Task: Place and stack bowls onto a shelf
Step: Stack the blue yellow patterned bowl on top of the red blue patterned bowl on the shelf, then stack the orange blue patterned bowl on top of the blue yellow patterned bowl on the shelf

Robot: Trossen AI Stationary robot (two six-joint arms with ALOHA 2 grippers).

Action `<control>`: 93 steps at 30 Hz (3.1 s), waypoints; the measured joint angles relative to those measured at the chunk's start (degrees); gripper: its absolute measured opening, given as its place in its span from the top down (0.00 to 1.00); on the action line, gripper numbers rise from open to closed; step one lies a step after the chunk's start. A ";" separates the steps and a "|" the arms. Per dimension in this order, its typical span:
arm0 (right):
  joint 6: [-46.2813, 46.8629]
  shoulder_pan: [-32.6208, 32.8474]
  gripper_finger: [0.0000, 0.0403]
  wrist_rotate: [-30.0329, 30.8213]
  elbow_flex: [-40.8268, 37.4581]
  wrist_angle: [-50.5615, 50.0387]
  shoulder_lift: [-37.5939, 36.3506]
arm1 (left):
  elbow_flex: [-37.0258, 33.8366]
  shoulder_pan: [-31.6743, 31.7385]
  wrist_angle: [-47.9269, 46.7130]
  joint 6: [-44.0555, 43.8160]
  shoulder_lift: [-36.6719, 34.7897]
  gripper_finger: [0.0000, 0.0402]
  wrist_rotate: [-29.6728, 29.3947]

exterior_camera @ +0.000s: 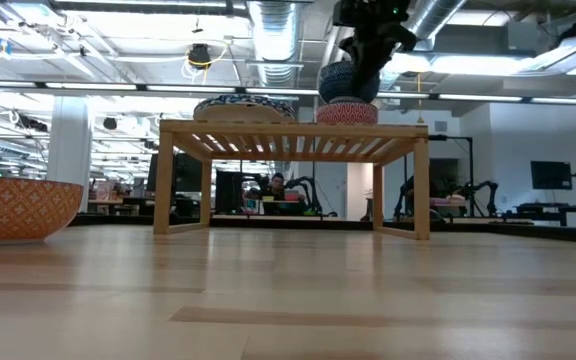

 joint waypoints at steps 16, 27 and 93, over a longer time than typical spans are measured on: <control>2.50 -0.04 0.80 3.61 -6.72 7.95 0.07 | 0.00 0.00 -0.09 -1.04 0.34 0.57 1.29; 1.86 -0.11 0.54 8.42 -6.72 8.79 0.07 | 0.00 0.00 -3.29 -2.66 0.34 0.57 0.97; 36.13 15.18 0.41 4.67 -6.66 4.40 -8.46 | -92.02 -16.15 20.96 -41.57 -26.26 0.57 16.51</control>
